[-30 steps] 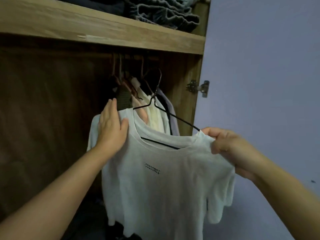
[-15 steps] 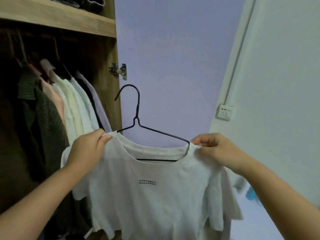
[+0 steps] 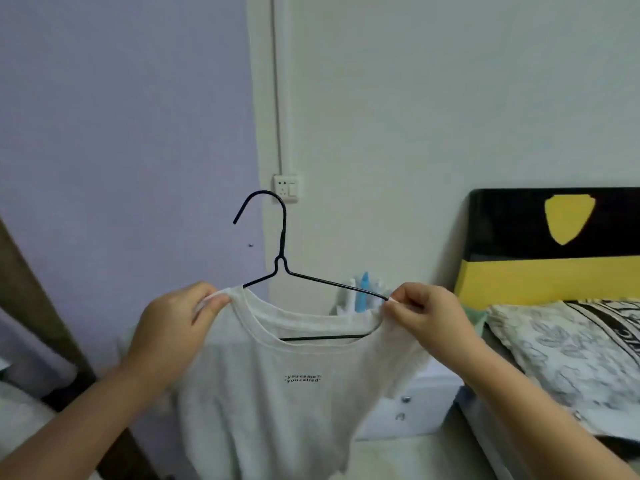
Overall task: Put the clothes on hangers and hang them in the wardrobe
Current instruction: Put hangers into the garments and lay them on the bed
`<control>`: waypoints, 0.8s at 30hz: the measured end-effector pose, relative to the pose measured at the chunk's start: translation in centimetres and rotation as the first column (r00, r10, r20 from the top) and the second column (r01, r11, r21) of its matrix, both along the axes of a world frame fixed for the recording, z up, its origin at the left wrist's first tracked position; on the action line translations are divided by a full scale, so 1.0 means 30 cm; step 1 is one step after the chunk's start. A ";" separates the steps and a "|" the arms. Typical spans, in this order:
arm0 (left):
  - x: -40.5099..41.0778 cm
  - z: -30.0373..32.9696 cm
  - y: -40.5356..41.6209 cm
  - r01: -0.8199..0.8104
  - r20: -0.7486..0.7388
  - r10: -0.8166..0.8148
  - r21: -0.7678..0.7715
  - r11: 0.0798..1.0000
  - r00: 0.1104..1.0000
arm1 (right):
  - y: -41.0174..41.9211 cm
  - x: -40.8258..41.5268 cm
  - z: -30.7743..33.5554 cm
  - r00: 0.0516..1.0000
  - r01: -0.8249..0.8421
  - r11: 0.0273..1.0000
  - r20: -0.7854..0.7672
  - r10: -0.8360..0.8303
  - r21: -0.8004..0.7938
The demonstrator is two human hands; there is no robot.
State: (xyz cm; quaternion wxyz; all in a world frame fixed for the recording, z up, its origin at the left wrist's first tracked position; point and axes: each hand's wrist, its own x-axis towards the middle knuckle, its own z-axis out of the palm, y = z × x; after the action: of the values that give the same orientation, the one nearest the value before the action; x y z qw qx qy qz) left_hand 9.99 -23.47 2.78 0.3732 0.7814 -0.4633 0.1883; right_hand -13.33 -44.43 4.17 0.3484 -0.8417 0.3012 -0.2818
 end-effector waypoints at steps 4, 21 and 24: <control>-0.110 -0.037 -0.174 0.163 -0.065 -0.162 0.009 0.987 0.985 | -0.032 -0.219 -0.005 0.991 0.137 0.989 0.000 -0.137 -0.048; -1.072 -0.092 -0.821 0.796 -0.114 -0.793 -0.034 0.605 0.598 | -0.091 -1.230 0.023 0.834 0.547 0.836 -0.104 -0.542 0.027; -1.213 -0.088 -0.889 0.842 -0.041 -0.841 0.044 0.538 0.540 | -0.070 -1.413 0.029 0.766 0.643 0.765 -0.068 -0.639 0.047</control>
State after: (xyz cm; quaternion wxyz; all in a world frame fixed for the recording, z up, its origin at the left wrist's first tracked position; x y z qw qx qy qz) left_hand -26.39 -50.14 0.13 0.3982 0.4754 -0.7838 -0.0331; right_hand -55.73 -46.53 5.03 0.2520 -0.6827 0.5879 -0.3533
